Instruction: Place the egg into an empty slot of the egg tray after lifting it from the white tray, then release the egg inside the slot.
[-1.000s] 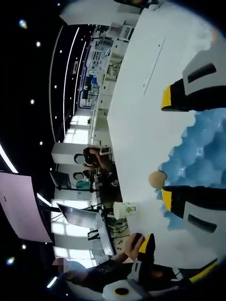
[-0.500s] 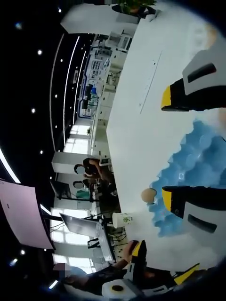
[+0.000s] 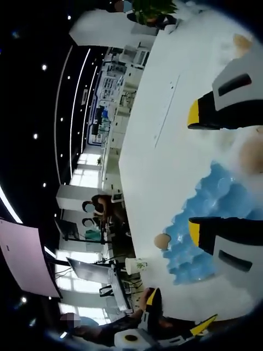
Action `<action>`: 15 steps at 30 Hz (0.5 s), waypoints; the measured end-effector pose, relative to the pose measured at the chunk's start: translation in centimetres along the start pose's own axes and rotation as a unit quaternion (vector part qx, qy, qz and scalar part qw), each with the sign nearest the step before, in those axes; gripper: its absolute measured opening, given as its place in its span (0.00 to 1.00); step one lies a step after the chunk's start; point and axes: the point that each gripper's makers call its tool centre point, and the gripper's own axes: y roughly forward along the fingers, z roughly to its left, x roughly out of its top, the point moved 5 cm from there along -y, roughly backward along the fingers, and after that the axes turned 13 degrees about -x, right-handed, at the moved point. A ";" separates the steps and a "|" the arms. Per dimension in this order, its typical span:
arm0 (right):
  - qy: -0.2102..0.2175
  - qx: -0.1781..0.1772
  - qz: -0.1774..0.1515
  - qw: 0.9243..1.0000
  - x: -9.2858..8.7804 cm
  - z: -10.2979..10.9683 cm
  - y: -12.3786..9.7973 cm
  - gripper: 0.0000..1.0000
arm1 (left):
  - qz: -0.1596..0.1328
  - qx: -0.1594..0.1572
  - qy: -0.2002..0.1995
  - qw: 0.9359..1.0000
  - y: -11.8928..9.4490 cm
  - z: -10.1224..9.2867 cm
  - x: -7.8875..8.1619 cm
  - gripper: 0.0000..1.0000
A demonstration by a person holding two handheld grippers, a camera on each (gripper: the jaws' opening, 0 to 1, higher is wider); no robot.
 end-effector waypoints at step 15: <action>0.005 -0.021 -0.002 1.000 -0.3 -1.6 -1.1 0.67 | -0.002 0.007 -0.002 1.000 -0.4 0.4 -0.2 0.99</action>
